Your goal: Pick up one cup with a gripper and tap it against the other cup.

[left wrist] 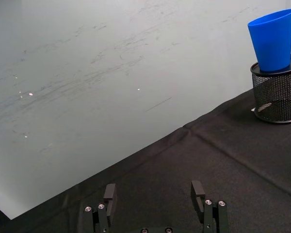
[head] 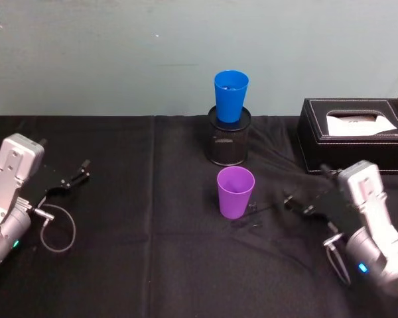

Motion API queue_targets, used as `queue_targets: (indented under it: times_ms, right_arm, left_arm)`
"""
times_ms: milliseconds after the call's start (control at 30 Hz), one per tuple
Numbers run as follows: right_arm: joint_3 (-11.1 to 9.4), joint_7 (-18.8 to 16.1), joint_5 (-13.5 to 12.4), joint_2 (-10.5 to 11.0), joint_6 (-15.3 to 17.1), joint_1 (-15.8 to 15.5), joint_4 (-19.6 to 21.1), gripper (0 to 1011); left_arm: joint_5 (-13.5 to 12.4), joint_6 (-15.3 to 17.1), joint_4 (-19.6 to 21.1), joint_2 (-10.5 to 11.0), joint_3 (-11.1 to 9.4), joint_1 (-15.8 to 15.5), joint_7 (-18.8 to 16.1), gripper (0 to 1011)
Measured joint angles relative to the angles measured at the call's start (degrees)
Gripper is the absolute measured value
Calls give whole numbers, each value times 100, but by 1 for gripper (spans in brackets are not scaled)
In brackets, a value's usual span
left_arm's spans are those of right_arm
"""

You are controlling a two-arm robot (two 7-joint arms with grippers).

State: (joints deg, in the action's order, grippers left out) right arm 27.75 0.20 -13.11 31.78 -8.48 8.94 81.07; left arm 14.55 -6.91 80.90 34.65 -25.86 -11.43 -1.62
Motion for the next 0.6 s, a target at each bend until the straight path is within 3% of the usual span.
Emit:
queue_targets:
  times_ms: [233,600]
  right_arm:
    - [159,-336,-32,-302,-320,-166,60,1002]
    - [152,-767,-274,-623,-384,-130,-50,1002]
  left_arm:
    - [0,0,0,0,0,0,0,1000]
    - [0,0,0,0,0,0,0,1000]
